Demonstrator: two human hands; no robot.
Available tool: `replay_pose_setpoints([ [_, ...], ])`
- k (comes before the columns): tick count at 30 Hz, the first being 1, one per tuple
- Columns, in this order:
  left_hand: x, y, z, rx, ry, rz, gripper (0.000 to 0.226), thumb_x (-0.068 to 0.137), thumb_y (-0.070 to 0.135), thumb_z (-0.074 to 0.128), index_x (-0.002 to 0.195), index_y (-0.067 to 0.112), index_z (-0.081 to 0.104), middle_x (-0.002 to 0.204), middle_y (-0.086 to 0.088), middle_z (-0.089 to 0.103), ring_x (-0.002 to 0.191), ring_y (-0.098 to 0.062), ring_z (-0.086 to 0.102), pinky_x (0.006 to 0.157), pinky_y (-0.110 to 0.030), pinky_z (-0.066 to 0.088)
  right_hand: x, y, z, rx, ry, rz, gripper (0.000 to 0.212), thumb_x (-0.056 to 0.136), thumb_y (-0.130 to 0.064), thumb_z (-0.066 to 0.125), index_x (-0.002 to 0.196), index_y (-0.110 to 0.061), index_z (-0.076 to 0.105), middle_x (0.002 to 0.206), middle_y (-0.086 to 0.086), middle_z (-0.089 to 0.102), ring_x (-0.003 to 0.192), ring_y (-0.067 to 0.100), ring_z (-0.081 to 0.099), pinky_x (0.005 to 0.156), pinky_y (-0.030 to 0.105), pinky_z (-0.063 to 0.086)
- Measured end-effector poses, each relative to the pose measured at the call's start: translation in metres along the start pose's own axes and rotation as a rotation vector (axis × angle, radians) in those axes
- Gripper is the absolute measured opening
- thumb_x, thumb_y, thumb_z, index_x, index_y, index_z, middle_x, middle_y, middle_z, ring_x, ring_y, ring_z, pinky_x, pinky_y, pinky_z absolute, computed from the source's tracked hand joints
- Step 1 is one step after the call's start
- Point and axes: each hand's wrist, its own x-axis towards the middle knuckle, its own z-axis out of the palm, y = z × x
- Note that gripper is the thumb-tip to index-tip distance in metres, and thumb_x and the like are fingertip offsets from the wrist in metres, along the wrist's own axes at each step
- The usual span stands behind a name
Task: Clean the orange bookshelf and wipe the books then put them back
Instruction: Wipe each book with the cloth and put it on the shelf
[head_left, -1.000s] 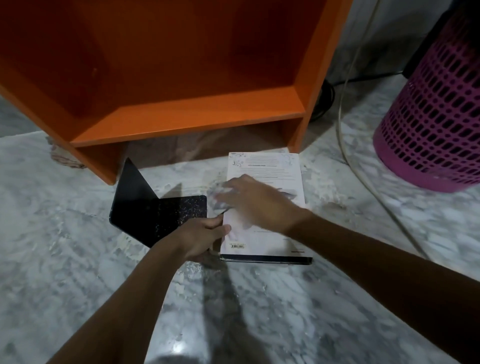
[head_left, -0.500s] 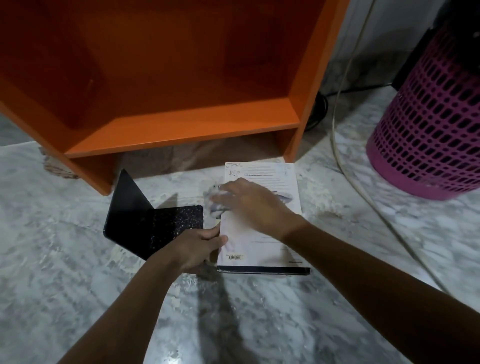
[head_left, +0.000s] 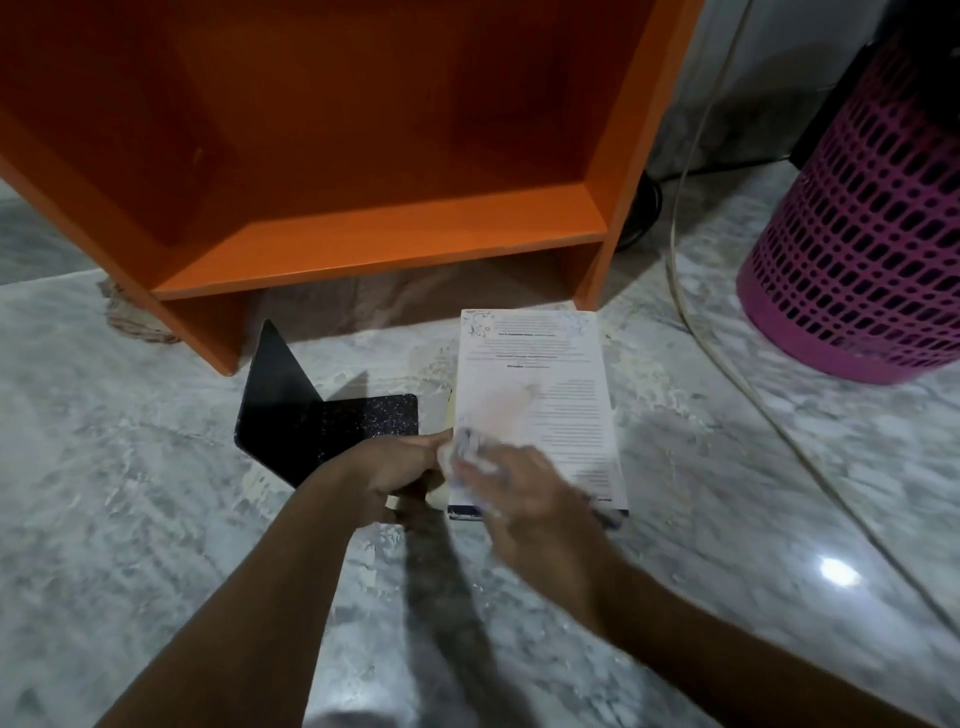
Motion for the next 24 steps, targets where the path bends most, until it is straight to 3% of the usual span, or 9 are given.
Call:
replay_pose_setpoints([
  [2, 0.002, 0.0, -0.002, -0.047, -0.033, -0.026, 0.022, 0.085, 0.033, 0.074, 0.107, 0.036, 0.075, 0.116, -0.005, 0.071, 0.106, -0.024, 0.065, 0.083, -0.036, 0.055, -0.018, -0.007, 0.001, -0.031, -0.047, -0.079, 0.046, 0.078, -0.013, 0.053, 0.12, -0.026, 0.062, 0.113, 0.002, 0.064, 0.094, 0.021, 0.059, 0.075, 0.031, 0.056],
  [4, 0.003, 0.001, -0.002, -0.045, -0.036, -0.051, 0.023, 0.085, 0.033, 0.074, 0.107, 0.04, 0.075, 0.115, -0.003, 0.071, 0.111, -0.025, 0.063, 0.088, -0.036, 0.052, -0.019, -0.003, -0.004, -0.071, -0.082, -0.162, 0.047, 0.076, -0.012, 0.06, 0.12, -0.027, 0.065, 0.113, 0.002, 0.065, 0.095, 0.02, 0.059, 0.073, 0.028, 0.055],
  [7, 0.005, 0.001, -0.002, 0.004, -0.009, -0.059, 0.026, 0.086, 0.034, 0.073, 0.11, 0.043, 0.073, 0.108, 0.0, 0.069, 0.094, -0.02, 0.059, 0.074, -0.03, 0.047, -0.004, 0.027, -0.011, -0.116, -0.073, -0.212, 0.048, 0.079, -0.006, 0.061, 0.123, -0.022, 0.065, 0.121, 0.005, 0.066, 0.099, 0.019, 0.06, 0.077, 0.026, 0.052],
  [8, 0.005, 0.001, -0.002, 0.013, -0.004, -0.06, 0.027, 0.086, 0.034, 0.073, 0.111, 0.043, 0.072, 0.11, 0.001, 0.068, 0.093, -0.019, 0.057, 0.071, -0.029, 0.046, 0.002, 0.042, -0.013, -0.146, -0.031, -0.16, 0.051, 0.077, -0.002, 0.067, 0.125, -0.018, 0.063, 0.124, 0.007, 0.065, 0.101, 0.021, 0.06, 0.082, 0.028, 0.052],
  [10, 0.004, 0.002, -0.003, 0.011, 0.002, -0.054, 0.029, 0.086, 0.034, 0.074, 0.113, 0.042, 0.071, 0.114, 0.001, 0.068, 0.096, -0.018, 0.058, 0.067, -0.028, 0.047, 0.016, 0.072, -0.022, -0.123, 0.111, 0.124, 0.056, 0.078, -0.004, 0.075, 0.13, -0.015, 0.059, 0.125, 0.009, 0.063, 0.1, 0.022, 0.058, 0.084, 0.028, 0.05],
  [13, 0.003, 0.002, -0.002, 0.01, 0.062, -0.002, 0.03, 0.083, 0.031, 0.077, 0.112, 0.039, 0.072, 0.115, 0.001, 0.069, 0.102, -0.018, 0.061, 0.068, -0.028, 0.049, 0.033, 0.096, -0.044, 0.063, 0.357, 0.603, 0.039, 0.093, -0.007, 0.058, 0.132, -0.014, 0.058, 0.12, 0.012, 0.061, 0.096, 0.015, 0.054, 0.077, 0.017, 0.037],
  [15, 0.004, 0.0, -0.002, 0.024, 0.107, 0.038, 0.032, 0.081, 0.032, 0.078, 0.112, 0.036, 0.072, 0.117, -0.001, 0.069, 0.098, -0.017, 0.06, 0.071, -0.029, 0.051, 0.039, 0.101, -0.047, 0.163, 0.39, 0.747, 0.037, 0.097, -0.012, 0.051, 0.134, -0.017, 0.057, 0.124, 0.011, 0.059, 0.106, 0.021, 0.057, 0.084, 0.023, 0.041],
  [19, 0.006, -0.003, -0.001, -0.016, 0.126, 0.052, 0.029, 0.076, 0.037, 0.081, 0.103, 0.028, 0.077, 0.108, -0.005, 0.074, 0.1, -0.022, 0.065, 0.092, -0.042, 0.054, 0.042, 0.086, -0.041, 0.077, 0.27, 0.72, 0.044, 0.096, -0.014, 0.05, 0.14, -0.02, 0.052, 0.135, 0.005, 0.05, 0.116, 0.024, 0.055, 0.096, 0.033, 0.047],
  [24, 0.006, 0.004, 0.003, -0.118, 0.214, 0.069, 0.037, 0.076, 0.037, 0.082, 0.096, 0.006, 0.074, 0.088, -0.011, 0.077, 0.087, -0.03, 0.073, 0.079, -0.044, 0.06, 0.043, 0.074, -0.036, 0.054, 0.167, 0.675, 0.051, 0.095, -0.014, 0.052, 0.144, -0.025, 0.046, 0.143, 0.004, 0.045, 0.123, 0.025, 0.05, 0.104, 0.042, 0.044],
])
